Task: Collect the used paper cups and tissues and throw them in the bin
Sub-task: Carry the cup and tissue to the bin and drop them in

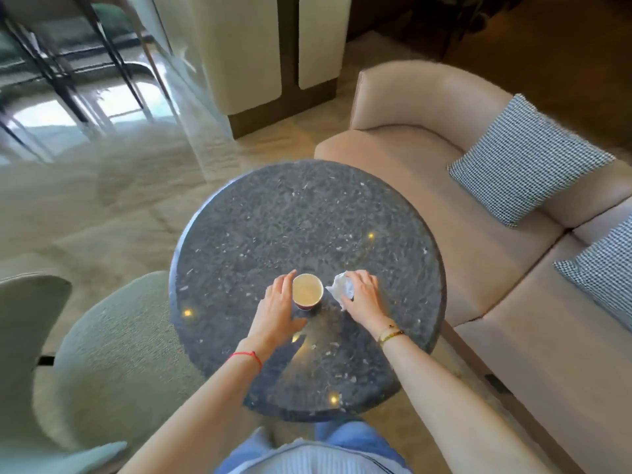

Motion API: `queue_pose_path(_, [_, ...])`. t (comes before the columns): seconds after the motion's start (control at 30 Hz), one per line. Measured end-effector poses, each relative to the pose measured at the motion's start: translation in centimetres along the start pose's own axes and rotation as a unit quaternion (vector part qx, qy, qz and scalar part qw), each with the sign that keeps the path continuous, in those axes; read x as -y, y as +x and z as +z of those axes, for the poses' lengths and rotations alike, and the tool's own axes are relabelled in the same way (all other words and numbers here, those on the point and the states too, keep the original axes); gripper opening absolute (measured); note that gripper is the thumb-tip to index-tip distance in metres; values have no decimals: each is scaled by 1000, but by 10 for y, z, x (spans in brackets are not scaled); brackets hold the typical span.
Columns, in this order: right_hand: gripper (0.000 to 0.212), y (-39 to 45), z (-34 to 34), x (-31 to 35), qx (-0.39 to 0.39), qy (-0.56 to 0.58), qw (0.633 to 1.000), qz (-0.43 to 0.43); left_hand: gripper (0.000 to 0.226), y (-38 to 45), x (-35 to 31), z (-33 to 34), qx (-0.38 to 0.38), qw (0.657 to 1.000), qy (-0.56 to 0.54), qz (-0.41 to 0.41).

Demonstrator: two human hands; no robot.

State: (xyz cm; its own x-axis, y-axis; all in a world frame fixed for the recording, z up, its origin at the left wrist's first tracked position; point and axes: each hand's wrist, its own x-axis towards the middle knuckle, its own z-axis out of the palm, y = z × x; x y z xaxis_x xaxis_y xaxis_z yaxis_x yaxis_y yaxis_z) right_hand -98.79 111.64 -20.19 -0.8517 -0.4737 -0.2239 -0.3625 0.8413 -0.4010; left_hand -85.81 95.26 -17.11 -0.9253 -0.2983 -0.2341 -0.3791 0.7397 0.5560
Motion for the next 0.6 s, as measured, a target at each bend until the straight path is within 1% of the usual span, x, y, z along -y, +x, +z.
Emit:
queue_pose_path(0.13, [50,33,12,-14,56,-21,998,-32,103,20,-10,19,-12,998,21,-56])
queue_pose_path(0.23, [48,47,22,-20,76,-42,993,-77,98,28,-14,30,-37,995,15,-91])
queue_pose_path(0.3, [43,50,27,-22,74,-51,991,-103,94,30,-14,35,-51,993,7,-108])
queue_pose_path(0.37, [31,52,29,-24,61,-49,989,-123,88,32,-15,38,-67,990,-4,-121])
queue_pose_path(0.43, [21,54,32,-25,69,-38,988,-132,76,32,-15,39,-94,987,-22,-131])
queue_pose_path(0.53, [15,57,30,-23,87,-9,988,-124,57,27,-14,40,-139,980,-52,-135])
queue_pose_path(0.6, [12,58,27,-17,81,17,988,-128,57,18,-12,40,-170,973,-80,-133])
